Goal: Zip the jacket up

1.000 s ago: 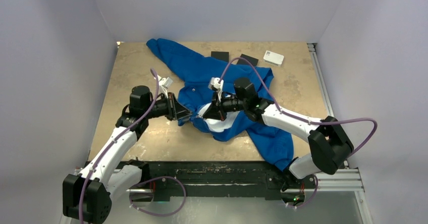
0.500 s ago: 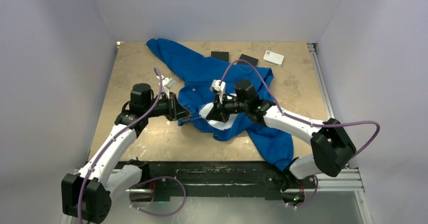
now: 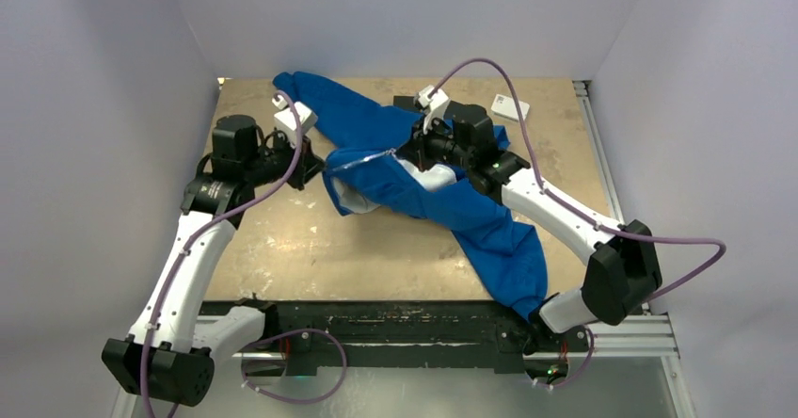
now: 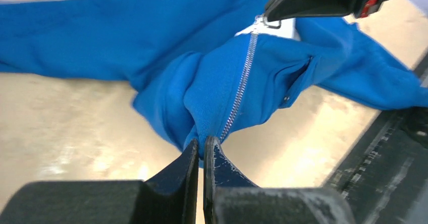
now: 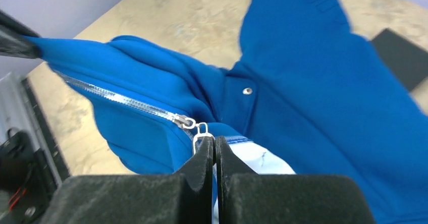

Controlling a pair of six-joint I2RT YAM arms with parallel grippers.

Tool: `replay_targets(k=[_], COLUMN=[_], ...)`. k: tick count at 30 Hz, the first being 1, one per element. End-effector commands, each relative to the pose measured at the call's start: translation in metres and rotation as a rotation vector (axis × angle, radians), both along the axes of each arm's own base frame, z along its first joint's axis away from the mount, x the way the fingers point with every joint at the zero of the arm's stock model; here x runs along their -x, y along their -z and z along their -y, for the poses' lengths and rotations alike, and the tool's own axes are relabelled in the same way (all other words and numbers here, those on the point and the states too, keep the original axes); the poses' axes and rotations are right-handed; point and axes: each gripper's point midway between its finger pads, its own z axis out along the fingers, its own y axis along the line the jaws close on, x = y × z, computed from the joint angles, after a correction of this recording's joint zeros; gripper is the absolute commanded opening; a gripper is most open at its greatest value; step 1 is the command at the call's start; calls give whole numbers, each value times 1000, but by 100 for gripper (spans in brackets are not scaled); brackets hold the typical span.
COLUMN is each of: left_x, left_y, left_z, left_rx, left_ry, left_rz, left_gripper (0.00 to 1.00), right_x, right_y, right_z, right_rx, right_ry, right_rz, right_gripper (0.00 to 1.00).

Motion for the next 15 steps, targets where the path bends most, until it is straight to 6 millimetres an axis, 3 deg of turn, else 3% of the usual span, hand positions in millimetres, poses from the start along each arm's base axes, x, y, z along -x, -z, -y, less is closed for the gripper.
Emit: replay_targets(k=[1, 7, 12, 15], left_x=[-29, -41, -36, -35], left_y=[-42, -115, -187, -227], left_z=[-58, -106, -138, -144], left_rx=[-241, -417, -533, -540], left_ry=[-217, -414, -560, -605], left_rz=[210, 417, 630, 731], left_gripper=[0, 0, 0, 0], right_x=[-62, -84, -81, -75], right_y=[-33, -87, -128, -156], right_z=[58, 82, 91, 100], right_rx=[88, 80, 25, -14], right_ry=[387, 554, 598, 624], right_rz=[103, 195, 256, 300], right_gripper=[0, 0, 0, 0])
